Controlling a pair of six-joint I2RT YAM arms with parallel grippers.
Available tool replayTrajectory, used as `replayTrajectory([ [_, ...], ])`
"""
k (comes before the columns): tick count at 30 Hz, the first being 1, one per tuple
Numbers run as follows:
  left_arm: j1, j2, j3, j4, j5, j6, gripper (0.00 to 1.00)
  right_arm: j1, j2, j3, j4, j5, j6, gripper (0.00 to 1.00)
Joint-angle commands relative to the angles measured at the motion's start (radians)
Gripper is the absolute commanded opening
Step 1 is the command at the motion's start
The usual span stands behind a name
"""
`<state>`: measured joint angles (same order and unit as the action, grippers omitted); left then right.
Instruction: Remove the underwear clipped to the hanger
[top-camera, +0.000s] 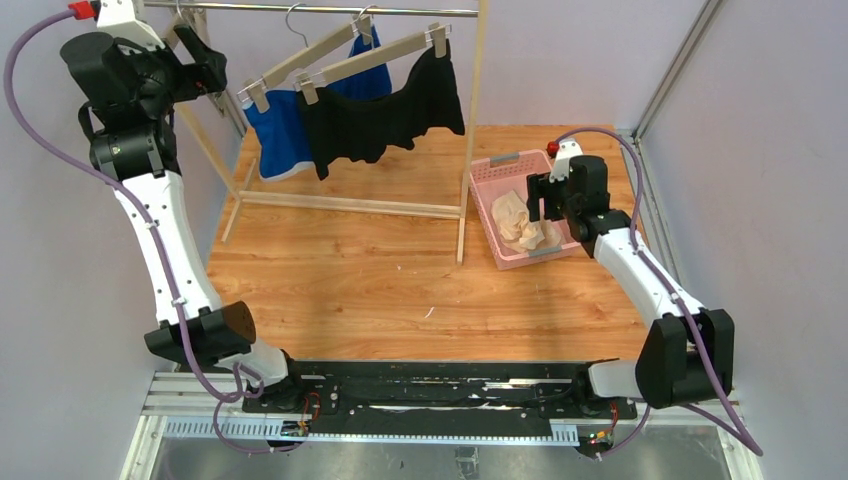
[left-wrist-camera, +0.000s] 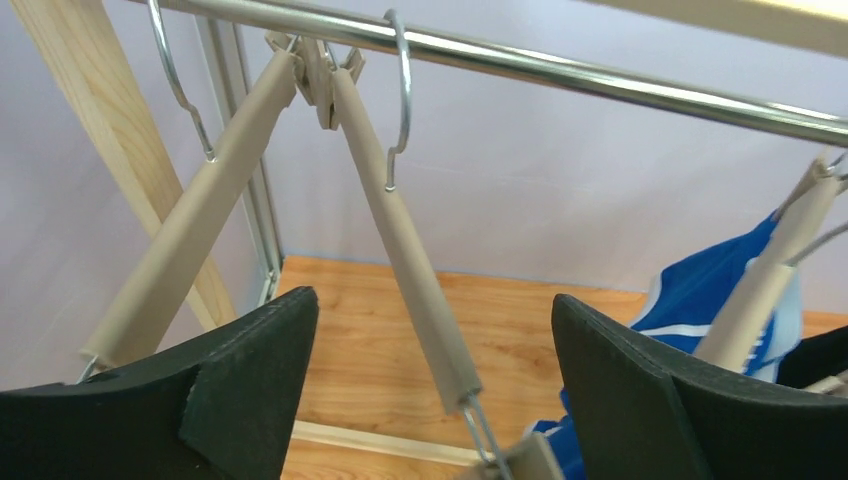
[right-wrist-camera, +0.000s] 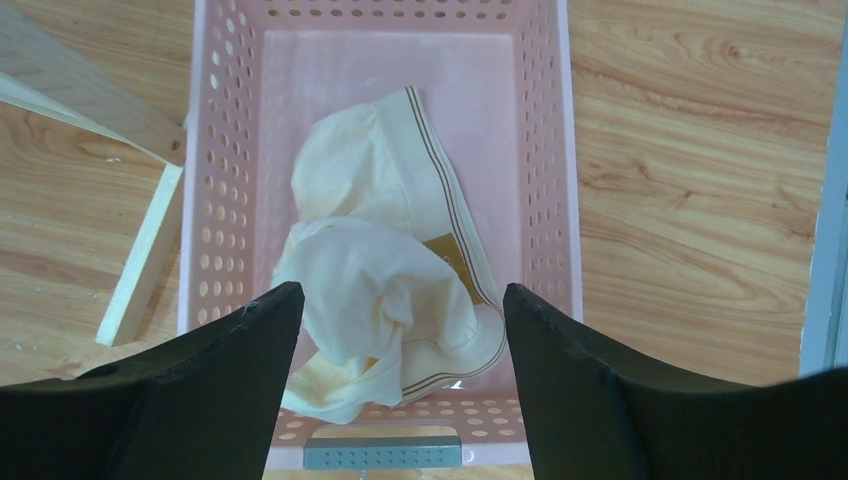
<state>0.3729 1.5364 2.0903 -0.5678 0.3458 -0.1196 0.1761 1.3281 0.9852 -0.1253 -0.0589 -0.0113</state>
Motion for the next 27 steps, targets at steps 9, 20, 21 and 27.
replayTrajectory([
  [9,0.008,-0.167,-0.06,-0.002,-0.032,0.063,0.93,-0.013,-0.137,0.021,0.007,-0.095,0.021,0.76],
  [20,0.007,-0.081,-0.047,0.106,0.3,-0.013,0.76,-0.01,-0.222,0.005,-0.015,-0.131,0.049,0.77],
  [21,-0.001,-0.069,-0.035,0.105,0.313,-0.021,0.73,-0.01,-0.225,0.003,-0.018,-0.137,0.051,0.77],
  [27,-0.093,0.098,0.298,-0.169,0.276,0.039,0.68,0.006,-0.241,-0.006,-0.023,-0.137,0.054,0.78],
])
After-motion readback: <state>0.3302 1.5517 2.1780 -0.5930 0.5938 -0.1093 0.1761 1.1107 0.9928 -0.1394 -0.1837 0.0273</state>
